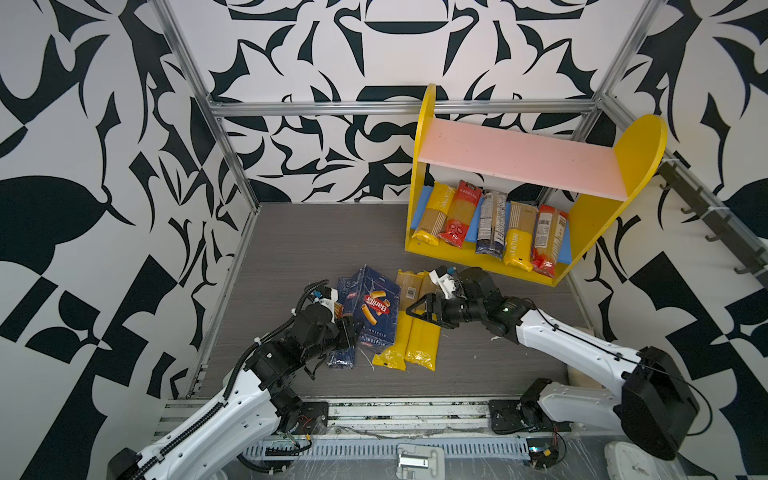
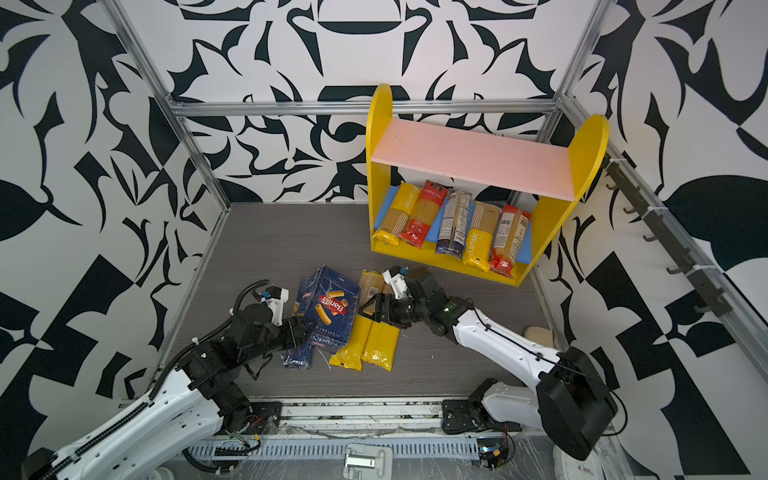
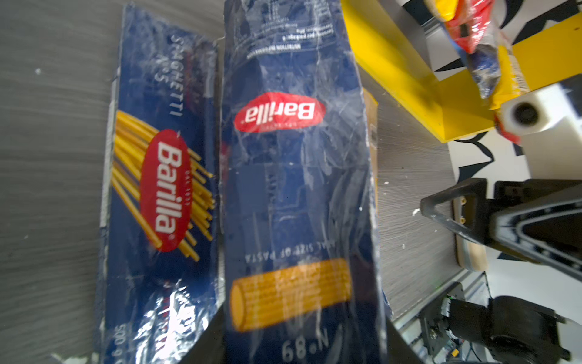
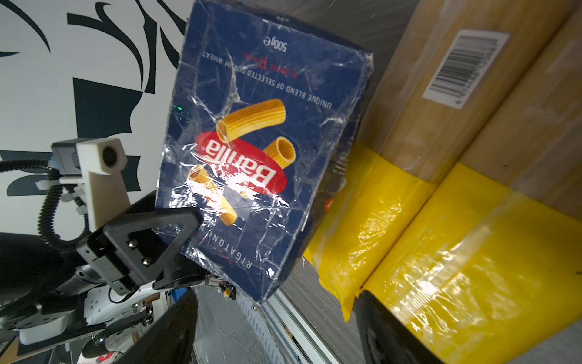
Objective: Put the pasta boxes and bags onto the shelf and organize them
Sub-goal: 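Grasp the Barilla rigatoni box with the left gripper while the right gripper braces it, then lift the rigatoni box with the left gripper while the right gripper withdraws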
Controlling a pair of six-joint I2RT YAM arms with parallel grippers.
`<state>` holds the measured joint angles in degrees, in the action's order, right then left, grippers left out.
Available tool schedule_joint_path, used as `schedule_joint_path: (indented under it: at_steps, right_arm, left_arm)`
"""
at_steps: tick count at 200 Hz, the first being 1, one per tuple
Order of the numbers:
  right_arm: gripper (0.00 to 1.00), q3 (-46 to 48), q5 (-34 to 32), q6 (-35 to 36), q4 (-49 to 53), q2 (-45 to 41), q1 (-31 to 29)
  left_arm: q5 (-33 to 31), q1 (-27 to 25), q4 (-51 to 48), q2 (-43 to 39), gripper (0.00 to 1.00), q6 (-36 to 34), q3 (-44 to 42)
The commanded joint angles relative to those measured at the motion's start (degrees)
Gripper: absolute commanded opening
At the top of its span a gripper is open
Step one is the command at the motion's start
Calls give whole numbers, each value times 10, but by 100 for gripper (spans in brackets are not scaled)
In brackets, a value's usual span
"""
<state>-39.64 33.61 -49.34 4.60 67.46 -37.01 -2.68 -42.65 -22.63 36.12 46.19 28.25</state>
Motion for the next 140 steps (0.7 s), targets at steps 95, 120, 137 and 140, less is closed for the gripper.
schedule_joint_path:
  at_steps: [95, 120, 137, 140]
  right_arm:
    - [85, 13, -38, 51, 123, -117, 22]
    - [85, 23, -47, 51, 135, -140, 22]
    - [85, 25, -52, 51, 146, -155, 23]
    - [85, 25, -53, 51, 147, -158, 23]
  left_arm:
    - [15, 2, -8, 15, 11, -68, 204]
    - [38, 2, -20, 53, 10, -79, 265]
    - [59, 2, -17, 78, 9, -85, 299]
    - [62, 2, -16, 83, 9, -85, 305]
